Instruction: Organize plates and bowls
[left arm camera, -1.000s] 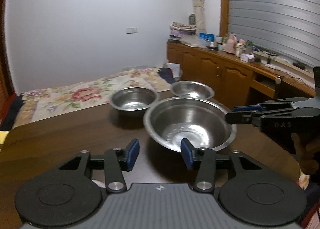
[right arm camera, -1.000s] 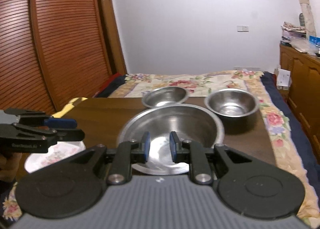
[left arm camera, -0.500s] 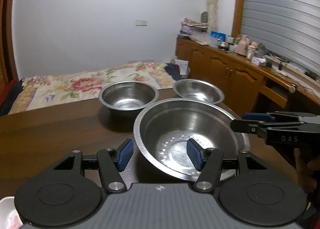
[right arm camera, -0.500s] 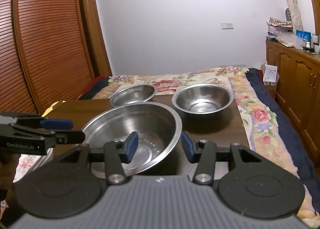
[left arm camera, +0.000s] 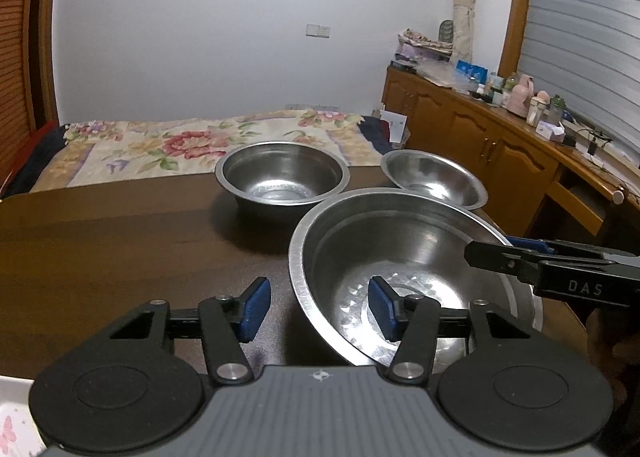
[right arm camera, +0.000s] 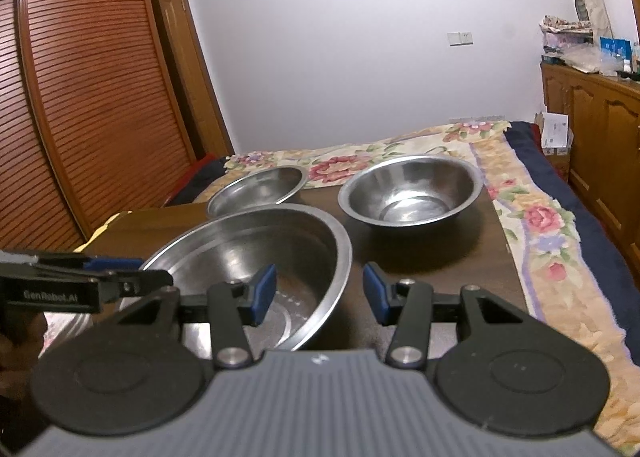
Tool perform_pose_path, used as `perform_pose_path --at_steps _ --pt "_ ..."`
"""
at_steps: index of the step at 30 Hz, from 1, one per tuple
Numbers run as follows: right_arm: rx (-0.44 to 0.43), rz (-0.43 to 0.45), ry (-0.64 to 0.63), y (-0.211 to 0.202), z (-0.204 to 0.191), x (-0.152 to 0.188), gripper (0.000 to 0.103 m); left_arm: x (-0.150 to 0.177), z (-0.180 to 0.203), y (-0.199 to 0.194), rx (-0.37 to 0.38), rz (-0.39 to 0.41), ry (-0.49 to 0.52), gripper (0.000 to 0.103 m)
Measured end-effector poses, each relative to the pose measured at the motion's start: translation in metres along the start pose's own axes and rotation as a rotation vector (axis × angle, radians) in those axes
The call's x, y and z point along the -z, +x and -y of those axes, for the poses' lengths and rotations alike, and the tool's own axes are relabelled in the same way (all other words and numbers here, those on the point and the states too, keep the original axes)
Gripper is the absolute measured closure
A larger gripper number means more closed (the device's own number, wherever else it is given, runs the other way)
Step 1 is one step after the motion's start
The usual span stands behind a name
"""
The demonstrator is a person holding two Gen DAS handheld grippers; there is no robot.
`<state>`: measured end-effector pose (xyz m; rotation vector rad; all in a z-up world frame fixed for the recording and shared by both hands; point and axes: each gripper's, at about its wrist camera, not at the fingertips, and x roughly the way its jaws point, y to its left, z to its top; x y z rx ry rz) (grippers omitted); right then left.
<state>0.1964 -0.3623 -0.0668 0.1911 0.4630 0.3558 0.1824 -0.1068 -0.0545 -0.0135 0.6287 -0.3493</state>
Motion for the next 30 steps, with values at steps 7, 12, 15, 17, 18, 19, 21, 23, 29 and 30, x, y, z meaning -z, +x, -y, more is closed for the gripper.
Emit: perform_pose_path --at_steps 7,12,15,17,18,19,21,23,29,30 --pt "-0.022 -0.022 0.015 0.007 0.002 0.001 0.054 -0.001 -0.004 0.007 0.004 -0.026 -0.023 0.060" --pt "-0.032 -0.042 0.022 0.008 0.003 0.001 0.071 0.001 -0.002 0.007 0.008 -0.026 -0.017 0.080" --pt "-0.024 -0.047 0.026 0.006 0.002 0.001 0.074 0.002 -0.002 0.004 0.016 -0.027 -0.018 0.080" --pt "-0.012 -0.046 0.023 0.004 0.000 0.002 0.078 0.003 -0.002 0.000 0.023 -0.019 -0.019 0.080" --pt "-0.011 -0.044 0.022 0.002 -0.001 0.002 0.078 0.003 -0.002 -0.004 0.027 -0.013 -0.017 0.080" --pt "-0.013 -0.041 0.024 -0.001 -0.002 0.001 0.078 0.004 -0.002 -0.007 0.029 -0.008 -0.015 0.080" --pt "-0.013 -0.032 0.025 -0.007 -0.006 0.001 0.078 0.005 -0.001 -0.014 0.036 0.003 -0.010 0.080" --pt "-0.010 -0.022 0.023 -0.013 -0.009 0.001 0.078 0.006 -0.001 -0.021 0.041 0.011 -0.006 0.080" --pt "-0.007 -0.009 0.024 -0.027 -0.019 0.006 0.078 0.013 -0.001 -0.043 0.058 0.028 0.010 0.080" --pt "-0.007 -0.008 0.022 -0.029 -0.021 0.007 0.078 0.015 -0.001 -0.047 0.057 0.031 0.012 0.080"
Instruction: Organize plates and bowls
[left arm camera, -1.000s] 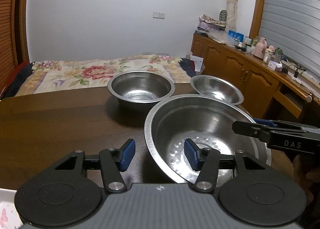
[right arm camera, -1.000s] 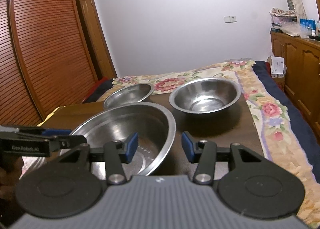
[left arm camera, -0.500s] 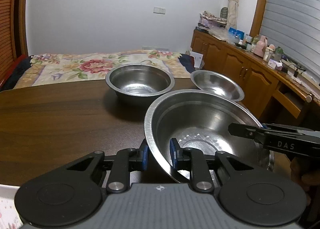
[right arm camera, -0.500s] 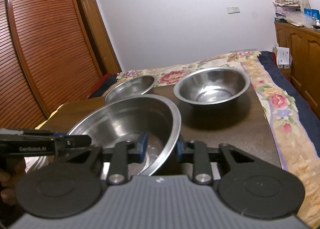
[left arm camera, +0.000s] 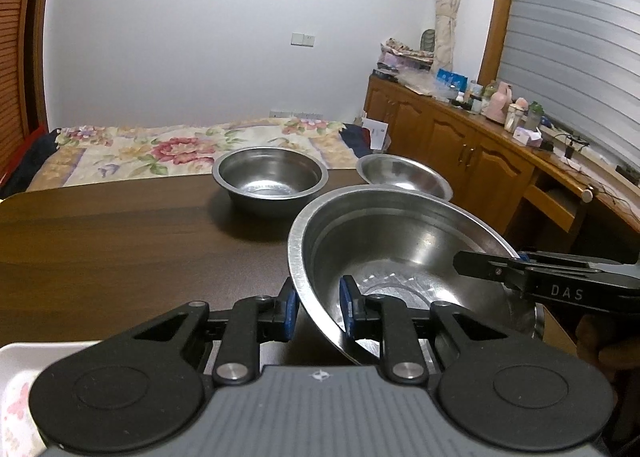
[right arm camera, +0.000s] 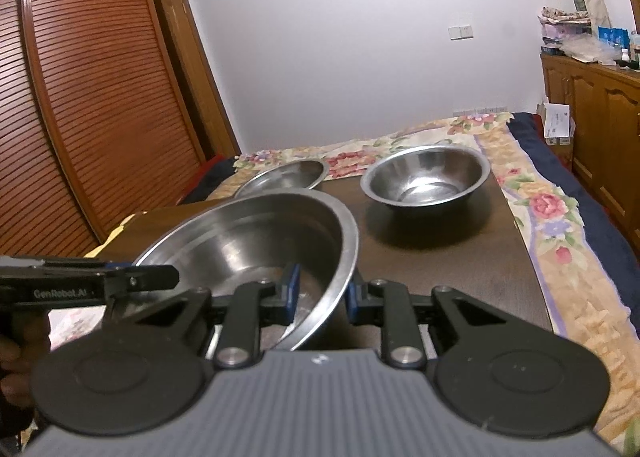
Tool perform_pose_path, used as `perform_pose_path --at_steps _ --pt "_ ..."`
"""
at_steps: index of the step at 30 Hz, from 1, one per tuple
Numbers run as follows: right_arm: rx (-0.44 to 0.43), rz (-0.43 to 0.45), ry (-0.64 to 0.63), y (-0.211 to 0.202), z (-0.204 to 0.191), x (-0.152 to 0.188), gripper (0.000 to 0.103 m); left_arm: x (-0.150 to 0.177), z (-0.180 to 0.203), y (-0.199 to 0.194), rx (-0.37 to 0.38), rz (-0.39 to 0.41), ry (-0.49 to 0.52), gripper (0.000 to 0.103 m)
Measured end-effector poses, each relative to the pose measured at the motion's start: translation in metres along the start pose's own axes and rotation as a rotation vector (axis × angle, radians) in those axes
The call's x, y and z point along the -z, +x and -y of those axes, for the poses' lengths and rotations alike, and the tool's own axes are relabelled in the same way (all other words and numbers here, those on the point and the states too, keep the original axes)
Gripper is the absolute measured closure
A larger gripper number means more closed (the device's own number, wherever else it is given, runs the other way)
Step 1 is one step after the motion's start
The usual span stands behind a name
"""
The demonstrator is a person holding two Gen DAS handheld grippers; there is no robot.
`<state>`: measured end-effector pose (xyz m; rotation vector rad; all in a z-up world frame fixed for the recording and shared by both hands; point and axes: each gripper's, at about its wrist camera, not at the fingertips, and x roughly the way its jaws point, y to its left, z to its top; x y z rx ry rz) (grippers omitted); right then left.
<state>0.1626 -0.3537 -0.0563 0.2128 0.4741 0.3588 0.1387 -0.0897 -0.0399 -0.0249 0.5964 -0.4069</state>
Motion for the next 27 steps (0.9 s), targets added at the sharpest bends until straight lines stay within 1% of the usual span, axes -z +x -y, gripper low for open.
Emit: perform_pose_path --at_steps 15,27 --pt "-0.029 -0.025 -0.039 -0.017 -0.021 0.018 0.078 0.025 0.000 -0.040 -0.012 -0.009 0.009 0.079" --pt "-0.043 -0.049 -0.045 -0.009 -0.033 0.029 0.078 0.041 -0.011 -0.041 -0.028 -0.025 -0.005 0.079"
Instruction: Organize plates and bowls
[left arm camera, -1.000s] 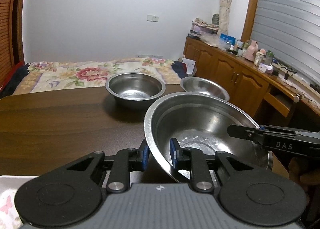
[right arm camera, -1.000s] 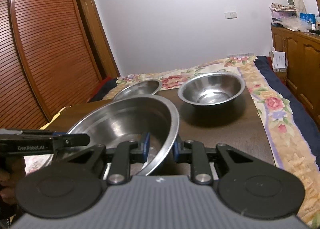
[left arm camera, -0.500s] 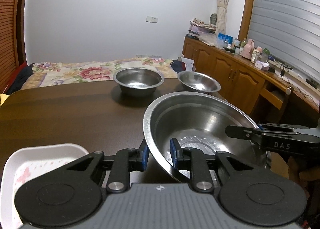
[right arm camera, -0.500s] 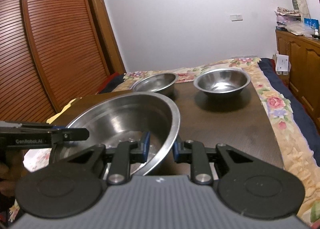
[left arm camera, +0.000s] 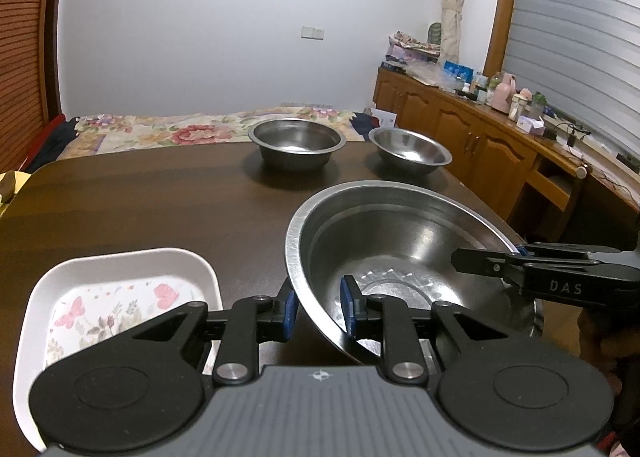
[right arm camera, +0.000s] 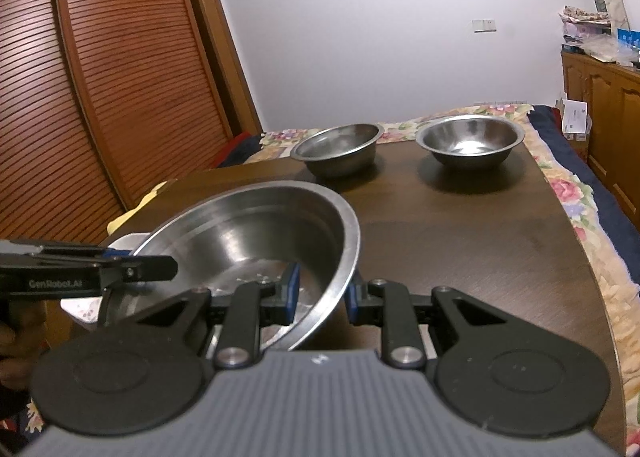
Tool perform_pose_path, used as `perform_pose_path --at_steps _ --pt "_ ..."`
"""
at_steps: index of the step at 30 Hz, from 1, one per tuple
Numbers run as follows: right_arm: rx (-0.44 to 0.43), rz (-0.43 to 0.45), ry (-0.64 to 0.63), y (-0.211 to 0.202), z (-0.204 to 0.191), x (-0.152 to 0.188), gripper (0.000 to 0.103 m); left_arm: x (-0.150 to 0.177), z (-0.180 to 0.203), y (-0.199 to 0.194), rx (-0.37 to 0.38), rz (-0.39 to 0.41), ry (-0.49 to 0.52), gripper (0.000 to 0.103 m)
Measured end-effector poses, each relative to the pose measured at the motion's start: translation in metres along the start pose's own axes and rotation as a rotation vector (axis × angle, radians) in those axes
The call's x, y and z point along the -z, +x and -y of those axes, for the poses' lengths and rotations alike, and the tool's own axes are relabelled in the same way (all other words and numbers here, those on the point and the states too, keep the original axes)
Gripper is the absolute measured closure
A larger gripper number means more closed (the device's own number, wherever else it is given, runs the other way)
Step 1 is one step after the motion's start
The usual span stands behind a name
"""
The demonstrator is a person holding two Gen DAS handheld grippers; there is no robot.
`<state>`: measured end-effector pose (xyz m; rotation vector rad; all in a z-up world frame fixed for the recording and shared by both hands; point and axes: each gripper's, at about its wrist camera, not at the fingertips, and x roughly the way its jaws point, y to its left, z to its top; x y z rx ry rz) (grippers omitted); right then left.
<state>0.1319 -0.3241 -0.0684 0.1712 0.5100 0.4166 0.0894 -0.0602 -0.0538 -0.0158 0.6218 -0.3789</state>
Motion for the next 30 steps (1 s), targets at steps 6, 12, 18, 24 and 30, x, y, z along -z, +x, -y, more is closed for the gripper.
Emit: perform_pose_path --at_steps 6,12,18,24,30 --pt "0.004 -0.007 0.006 -0.003 -0.003 0.008 0.077 0.008 0.000 0.004 0.002 -0.016 -0.002 0.079" --pt "0.009 -0.014 0.010 -0.004 -0.003 0.013 0.077 0.010 0.001 0.005 0.005 -0.024 -0.003 0.079" --pt "0.012 -0.018 0.010 -0.004 -0.002 0.014 0.077 0.009 0.001 0.008 0.003 -0.019 -0.001 0.079" --pt "0.013 -0.018 0.008 -0.003 -0.001 0.013 0.077 0.011 0.001 0.008 0.003 -0.015 -0.001 0.078" --pt "0.015 -0.021 0.007 -0.002 -0.001 0.014 0.077 0.011 0.001 0.008 0.001 -0.013 0.000 0.078"
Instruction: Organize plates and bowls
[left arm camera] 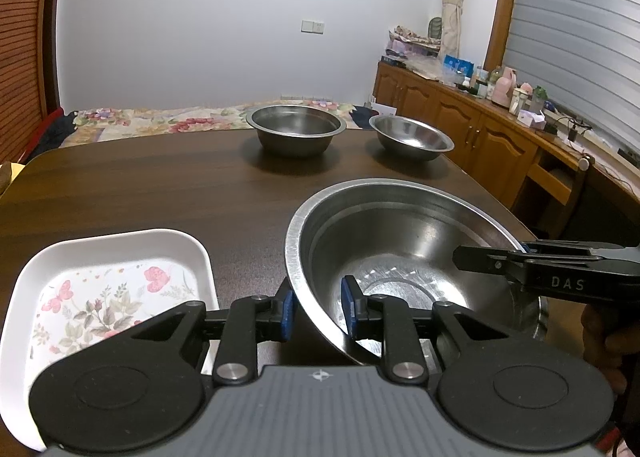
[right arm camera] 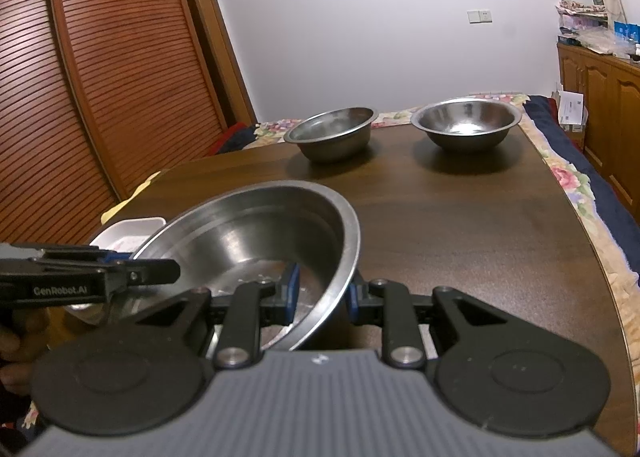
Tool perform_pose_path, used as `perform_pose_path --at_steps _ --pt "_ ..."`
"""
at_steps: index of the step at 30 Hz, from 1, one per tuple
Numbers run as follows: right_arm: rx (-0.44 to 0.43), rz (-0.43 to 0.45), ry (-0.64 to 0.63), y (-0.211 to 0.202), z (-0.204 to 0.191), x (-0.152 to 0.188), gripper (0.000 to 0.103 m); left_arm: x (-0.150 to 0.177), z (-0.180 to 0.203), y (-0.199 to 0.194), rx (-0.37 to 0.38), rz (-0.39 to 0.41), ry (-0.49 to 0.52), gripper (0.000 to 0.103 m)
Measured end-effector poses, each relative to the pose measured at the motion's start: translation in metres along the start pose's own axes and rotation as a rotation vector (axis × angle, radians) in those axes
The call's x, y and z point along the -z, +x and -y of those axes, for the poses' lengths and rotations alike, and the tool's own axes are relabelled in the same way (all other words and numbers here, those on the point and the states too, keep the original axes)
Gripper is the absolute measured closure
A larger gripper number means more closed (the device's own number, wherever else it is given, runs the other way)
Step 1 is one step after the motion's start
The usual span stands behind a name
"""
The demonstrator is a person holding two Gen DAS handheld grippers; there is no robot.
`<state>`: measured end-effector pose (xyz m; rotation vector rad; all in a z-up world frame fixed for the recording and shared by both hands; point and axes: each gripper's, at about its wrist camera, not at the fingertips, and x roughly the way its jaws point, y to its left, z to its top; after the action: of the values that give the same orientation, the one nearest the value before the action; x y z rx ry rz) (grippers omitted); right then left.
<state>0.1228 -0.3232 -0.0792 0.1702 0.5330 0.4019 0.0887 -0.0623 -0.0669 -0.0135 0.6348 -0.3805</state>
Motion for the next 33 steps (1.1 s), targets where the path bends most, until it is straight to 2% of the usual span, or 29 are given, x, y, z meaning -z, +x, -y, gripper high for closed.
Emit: perform_pose_path --at_steps 3,6,9,11,16,18,20,22,25,27,29,33 --pt "0.010 0.004 0.002 0.000 0.001 0.000 0.077 0.001 0.000 0.000 0.001 0.001 -0.005 0.074" --pt "0.030 0.018 -0.006 -0.002 0.002 -0.001 0.077 -0.001 -0.003 0.000 0.000 0.002 -0.018 0.058" --pt "0.039 0.030 -0.003 -0.007 0.004 -0.006 0.077 -0.003 -0.005 -0.003 0.002 0.014 -0.022 0.053" --pt "0.050 0.044 -0.010 -0.012 0.005 -0.010 0.076 -0.006 -0.007 -0.007 -0.002 0.027 -0.021 0.044" --pt "0.071 0.089 -0.018 -0.024 0.009 -0.026 0.068 -0.018 -0.010 -0.013 -0.015 0.062 -0.008 0.034" --pt "0.086 0.106 -0.030 -0.027 0.010 -0.032 0.051 -0.023 -0.010 -0.016 -0.023 0.080 0.004 0.030" --pt "0.103 0.114 -0.053 -0.027 0.009 -0.037 0.048 -0.030 -0.010 -0.018 -0.028 0.099 0.017 0.026" --pt "0.128 0.120 -0.079 -0.026 0.007 -0.042 0.046 -0.037 -0.010 -0.020 -0.031 0.118 0.026 0.018" --pt "0.138 0.135 -0.095 -0.027 0.007 -0.049 0.035 -0.050 -0.011 -0.020 -0.042 0.140 0.031 0.008" --pt "0.144 0.153 -0.102 -0.029 0.006 -0.052 0.015 -0.058 -0.009 -0.021 -0.039 0.166 0.037 0.003" --pt "0.145 0.175 -0.105 -0.031 0.006 -0.056 0.005 -0.066 -0.005 -0.022 -0.040 0.189 0.052 0.002" --pt "0.151 0.194 -0.126 -0.030 0.004 -0.062 0.000 -0.083 0.000 -0.022 -0.041 0.222 0.073 0.002"
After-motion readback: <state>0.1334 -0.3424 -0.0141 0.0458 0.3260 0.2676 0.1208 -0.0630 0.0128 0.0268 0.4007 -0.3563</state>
